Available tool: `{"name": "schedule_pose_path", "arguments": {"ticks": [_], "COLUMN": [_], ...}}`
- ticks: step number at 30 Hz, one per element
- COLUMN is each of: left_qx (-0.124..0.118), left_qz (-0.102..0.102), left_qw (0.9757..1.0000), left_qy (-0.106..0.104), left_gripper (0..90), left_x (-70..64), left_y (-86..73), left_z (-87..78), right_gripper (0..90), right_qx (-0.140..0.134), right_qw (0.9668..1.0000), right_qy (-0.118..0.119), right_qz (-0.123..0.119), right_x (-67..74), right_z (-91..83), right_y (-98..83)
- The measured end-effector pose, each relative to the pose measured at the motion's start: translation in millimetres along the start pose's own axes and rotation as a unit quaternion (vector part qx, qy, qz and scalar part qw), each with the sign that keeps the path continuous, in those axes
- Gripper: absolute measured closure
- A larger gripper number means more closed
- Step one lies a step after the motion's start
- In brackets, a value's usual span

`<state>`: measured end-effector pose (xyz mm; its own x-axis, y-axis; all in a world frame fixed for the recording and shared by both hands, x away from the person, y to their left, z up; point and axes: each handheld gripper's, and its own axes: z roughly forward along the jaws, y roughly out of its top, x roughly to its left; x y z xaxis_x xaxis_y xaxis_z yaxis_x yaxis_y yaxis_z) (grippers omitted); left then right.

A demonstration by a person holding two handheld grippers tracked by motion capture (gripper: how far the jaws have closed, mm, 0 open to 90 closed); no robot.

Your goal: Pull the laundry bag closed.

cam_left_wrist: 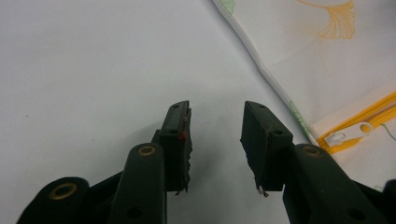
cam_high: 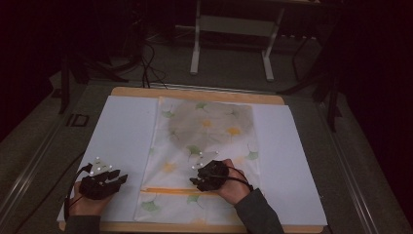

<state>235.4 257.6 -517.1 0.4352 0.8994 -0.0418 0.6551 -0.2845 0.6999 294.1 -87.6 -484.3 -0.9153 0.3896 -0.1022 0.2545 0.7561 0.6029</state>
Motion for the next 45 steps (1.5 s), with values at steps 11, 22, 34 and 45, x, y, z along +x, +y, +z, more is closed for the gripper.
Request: {"name": "schedule_pose_path", "arguments": {"ticks": [11,22,34,45], "left_qx": [0.003,0.006,0.006,0.009], "left_qz": [0.004,0.004,0.003,0.006], "left_qw": [1.0000,1.0000,1.0000,0.9999], "left_qy": [0.002,0.003,0.004,0.001], "left_gripper": [62.4,62.6,62.6,62.6], "left_x": [-0.1,1.5,2.2,1.4], "left_y": [0.2,-0.2,-0.5,0.1], "left_z": [-0.5,-2.1,-2.6,-1.3], "right_gripper": [51.7,51.0,52.4,57.5], "right_qx": [-0.005,-0.006,-0.008,0.001], "right_qw": [0.9998,0.9995,0.9990,0.9978], "right_qy": [0.011,0.023,0.036,0.054], "right_qz": [-0.012,-0.019,-0.025,-0.038], "right_x": [7.1,13.4,19.4,26.4], "right_z": [8.3,16.5,24.7,39.0], "right_y": [13.8,22.9,32.7,43.5]}}
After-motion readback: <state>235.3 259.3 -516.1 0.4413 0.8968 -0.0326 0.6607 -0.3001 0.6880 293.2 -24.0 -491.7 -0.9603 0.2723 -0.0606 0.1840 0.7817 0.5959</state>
